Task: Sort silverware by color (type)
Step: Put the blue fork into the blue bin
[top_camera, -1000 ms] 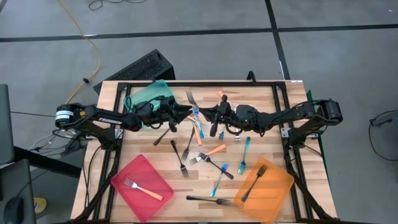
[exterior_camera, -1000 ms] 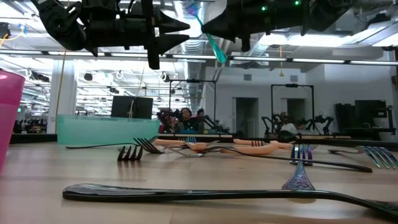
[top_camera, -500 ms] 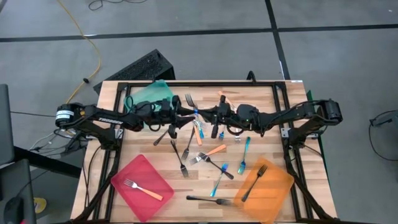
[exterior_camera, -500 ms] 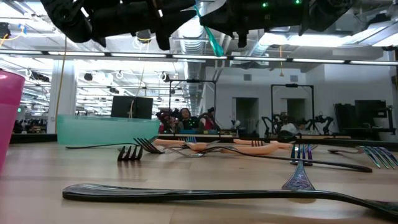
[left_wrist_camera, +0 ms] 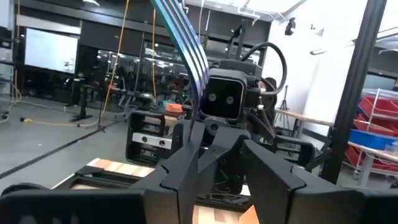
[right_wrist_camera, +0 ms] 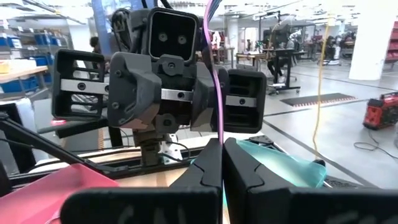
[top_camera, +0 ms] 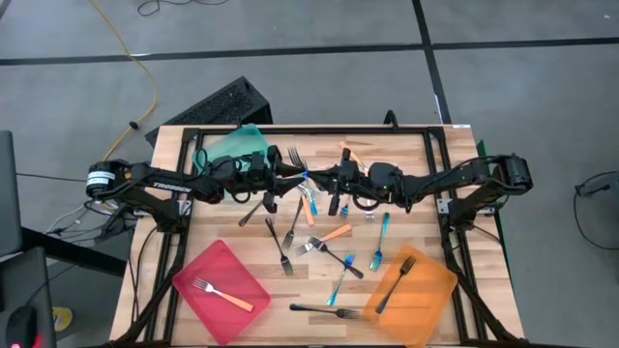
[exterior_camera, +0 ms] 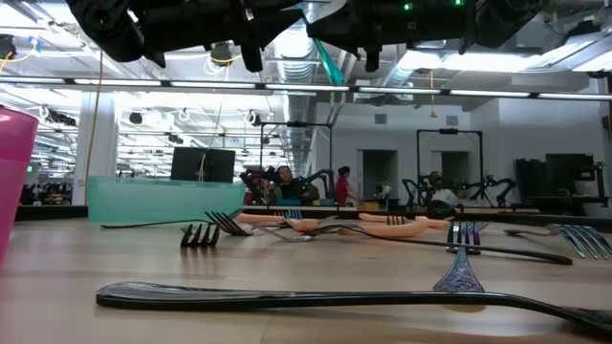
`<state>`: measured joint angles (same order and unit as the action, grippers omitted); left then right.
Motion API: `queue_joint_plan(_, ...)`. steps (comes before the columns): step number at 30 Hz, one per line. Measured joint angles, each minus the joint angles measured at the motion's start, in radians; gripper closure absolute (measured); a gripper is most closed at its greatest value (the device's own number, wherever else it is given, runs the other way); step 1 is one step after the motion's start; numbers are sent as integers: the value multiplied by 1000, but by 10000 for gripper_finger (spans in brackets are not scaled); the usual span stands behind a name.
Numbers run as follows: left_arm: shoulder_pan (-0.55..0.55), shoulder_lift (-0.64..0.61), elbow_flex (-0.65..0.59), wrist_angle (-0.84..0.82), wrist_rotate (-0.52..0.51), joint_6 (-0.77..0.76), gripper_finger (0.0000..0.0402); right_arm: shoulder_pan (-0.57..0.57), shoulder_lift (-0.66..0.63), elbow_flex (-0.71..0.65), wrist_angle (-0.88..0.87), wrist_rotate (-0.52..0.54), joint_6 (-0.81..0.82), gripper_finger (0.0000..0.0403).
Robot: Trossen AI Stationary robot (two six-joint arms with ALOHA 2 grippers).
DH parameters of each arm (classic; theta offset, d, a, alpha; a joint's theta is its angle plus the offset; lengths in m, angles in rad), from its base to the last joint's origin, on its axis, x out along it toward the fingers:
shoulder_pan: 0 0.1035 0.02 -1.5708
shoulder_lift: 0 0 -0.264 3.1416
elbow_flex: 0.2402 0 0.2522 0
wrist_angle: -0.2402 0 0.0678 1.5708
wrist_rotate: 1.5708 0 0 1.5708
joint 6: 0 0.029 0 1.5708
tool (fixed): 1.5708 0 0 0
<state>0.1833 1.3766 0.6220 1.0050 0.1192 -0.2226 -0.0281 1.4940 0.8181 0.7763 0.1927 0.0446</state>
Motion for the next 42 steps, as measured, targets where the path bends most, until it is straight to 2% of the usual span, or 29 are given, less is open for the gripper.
queue_joint_plan(10, 0, 0, 1, -13, -19, -9, 286, 21, 0, 0, 107, -20, -55, 381)
queue_joint_plan(15, 1, 0, 1, -3, -22, -16, 286, 29, 0, 0, 81, -18, -48, 381)
queue_joint_plan(24, 1, 0, 0, 40, 74, 2, 286, 6, 0, 0, 39, -24, -17, 381)
queue_joint_plan(28, 0, 0, 0, 46, 48, 1, 286, 6, 0, 0, 29, -33, -16, 381)
queue_joint_plan(42, 0, 0, 41, 23, 60, 5, 286, -1, 0, 0, 19, -38, -8, 381)
